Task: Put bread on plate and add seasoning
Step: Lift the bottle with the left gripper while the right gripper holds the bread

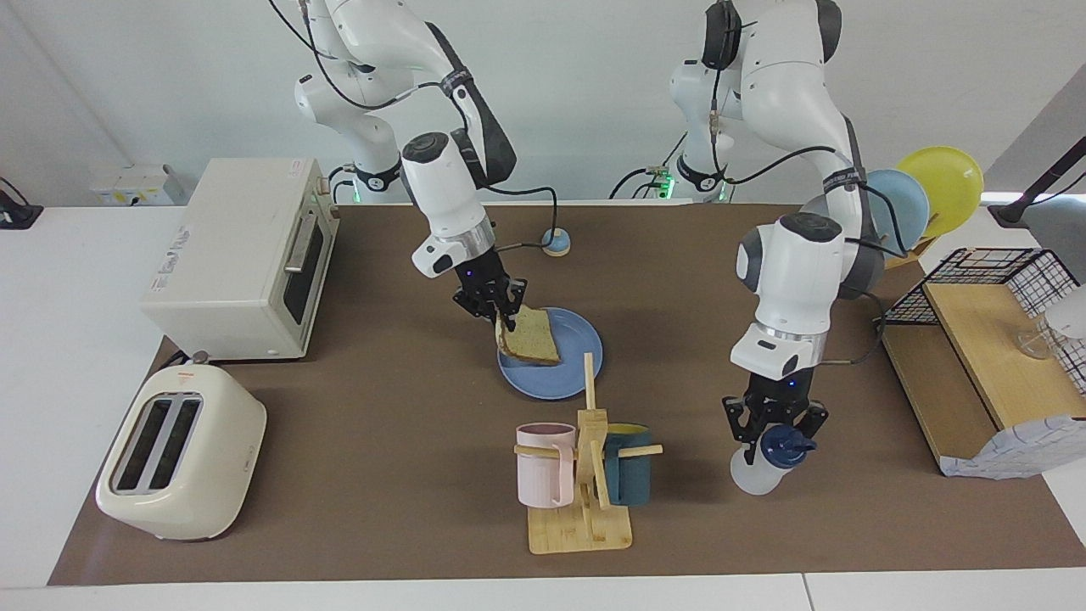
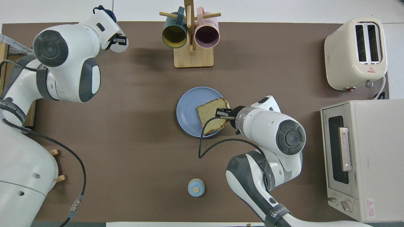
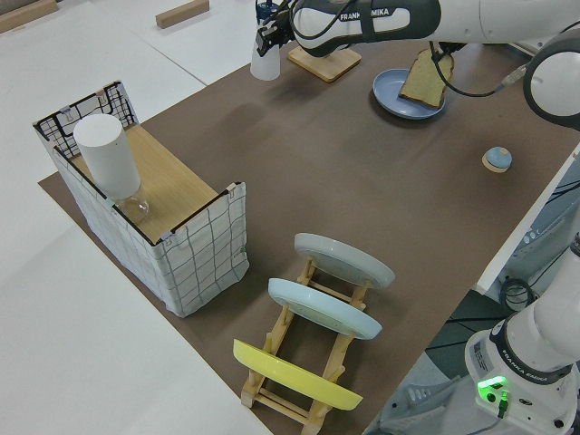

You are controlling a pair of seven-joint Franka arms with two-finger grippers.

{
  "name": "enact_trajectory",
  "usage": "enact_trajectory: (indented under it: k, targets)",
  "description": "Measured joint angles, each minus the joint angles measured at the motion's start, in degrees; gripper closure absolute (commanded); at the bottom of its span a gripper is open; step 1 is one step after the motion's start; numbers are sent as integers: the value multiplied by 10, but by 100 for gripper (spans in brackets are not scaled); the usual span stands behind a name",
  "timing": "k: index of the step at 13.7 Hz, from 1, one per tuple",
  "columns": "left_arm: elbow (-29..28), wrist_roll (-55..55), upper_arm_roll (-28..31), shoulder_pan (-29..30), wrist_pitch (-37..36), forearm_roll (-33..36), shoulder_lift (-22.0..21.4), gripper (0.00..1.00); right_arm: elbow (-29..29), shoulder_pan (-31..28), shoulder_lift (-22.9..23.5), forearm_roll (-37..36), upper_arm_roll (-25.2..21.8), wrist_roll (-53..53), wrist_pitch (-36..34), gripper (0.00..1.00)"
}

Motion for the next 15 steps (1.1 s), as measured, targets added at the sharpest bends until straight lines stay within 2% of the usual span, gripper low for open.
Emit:
enact_trajectory:
  k: [4, 6, 8, 10, 12, 15]
  targets:
    - [-14, 149, -17, -1, -183, -12, -87, 100, 19, 1, -2, 0, 2, -12, -10, 0]
    - [-48, 263, -19, -5, -272, -35, -146, 100, 72, -3, -4, 0, 0, -51, -105, 0]
    - [-106, 340, -19, -6, -308, -42, -212, 100, 161, -20, -4, 1, -1, -65, -248, 0]
    - [-169, 398, -19, -17, -339, -44, -284, 100, 245, -39, -4, 40, -1, -73, -379, 0]
    - [-222, 450, -21, -45, -373, -44, -343, 100, 291, -46, -8, 103, -2, -74, -455, 0]
    - [-264, 485, -24, -106, -415, -44, -396, 100, 299, -76, -16, 204, -4, -63, -501, 0]
